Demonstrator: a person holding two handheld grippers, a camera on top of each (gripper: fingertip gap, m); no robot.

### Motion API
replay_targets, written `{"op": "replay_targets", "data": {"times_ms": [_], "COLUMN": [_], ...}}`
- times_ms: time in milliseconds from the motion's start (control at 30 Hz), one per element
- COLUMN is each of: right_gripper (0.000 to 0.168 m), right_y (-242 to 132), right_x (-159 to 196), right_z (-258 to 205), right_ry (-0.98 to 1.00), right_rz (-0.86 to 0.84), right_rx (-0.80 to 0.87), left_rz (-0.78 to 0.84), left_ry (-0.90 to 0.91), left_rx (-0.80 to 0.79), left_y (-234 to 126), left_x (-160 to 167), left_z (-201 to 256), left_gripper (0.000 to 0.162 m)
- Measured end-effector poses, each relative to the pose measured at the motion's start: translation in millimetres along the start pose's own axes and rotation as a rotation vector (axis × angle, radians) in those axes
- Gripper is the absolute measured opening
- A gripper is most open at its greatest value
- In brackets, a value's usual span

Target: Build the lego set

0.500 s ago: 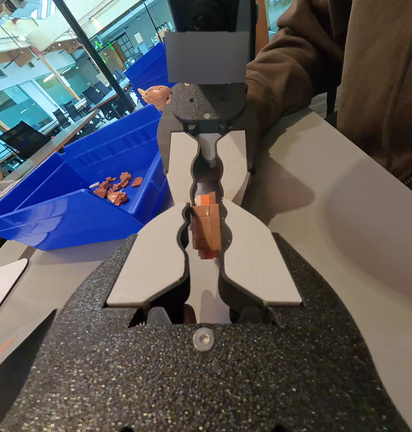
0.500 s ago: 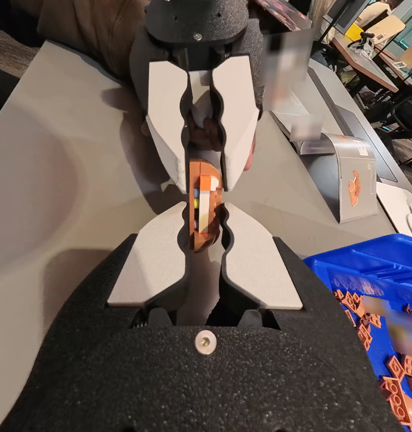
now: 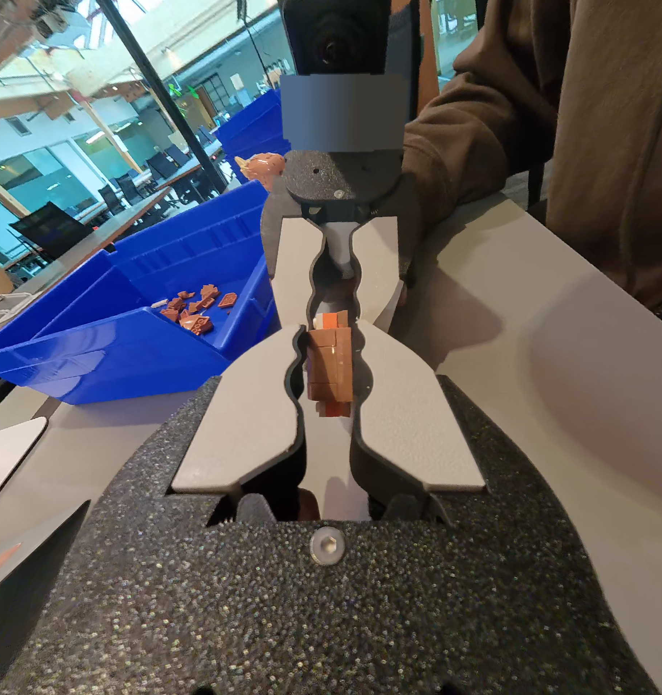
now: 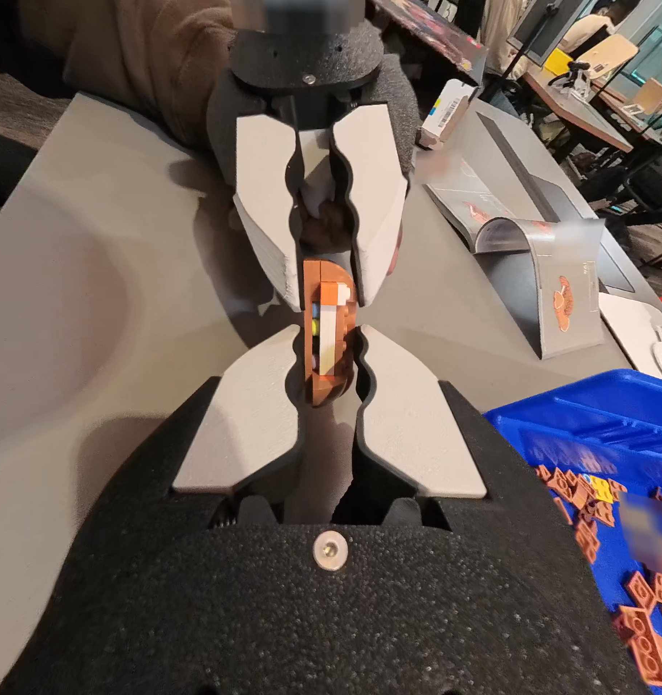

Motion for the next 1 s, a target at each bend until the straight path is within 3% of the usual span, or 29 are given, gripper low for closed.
{"op": "replay_targets", "data": {"times_ms": [133,333,500,633,767,900,1000], "right_gripper": [0.024,0.024,0.024,0.024,0.025,0.045,0.046], "right_y": [-4.3,-16.2,-21.0,-15.6,-13.3,-15.8,-24.3], "right_x": [-7.3,-24.4,-35.9,-36.2,-35.5,-31.7,-41.2], "right_z": [4.0,14.7,19.0,16.6,17.7,28.9,26.5], "right_ry": [0.012,0.075,0.149,0.156,0.148,-0.009,-0.101], "right_rz": [0.065,0.234,0.338,0.340,0.332,0.264,0.306], "right_rx": [0.017,0.039,0.022,0.004,0.011,0.182,0.229], "left_rz": [0.073,0.215,0.282,0.290,0.262,0.181,0.120], "left_ry": [-0.061,-0.234,-0.264,-0.251,-0.201,-0.124,-0.073], "left_rx": [-0.015,-0.068,-0.065,-0.087,-0.109,-0.148,-0.161], "left_y": [-4.7,-18.9,-18.3,-16.6,-17.5,-17.2,-15.3], "left_x": [-8.0,-18.4,-26.8,-29.9,-29.4,-23.9,-19.3], "left_z": [-6.9,-27.6,-26.3,-25.5,-26.4,-28.2,-27.0], "left_gripper": [0.025,0.048,0.040,0.025,0.024,0.023,0.023]}}
Point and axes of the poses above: each gripper's, where its closed fingertips meet, y out along the fingers, x out of its underside, z = x × y across the jaws, the point moved 2 cm from there along -y, back along the fingers, and after that the axes turned 2 degrees about y, right-handed, at the moved point
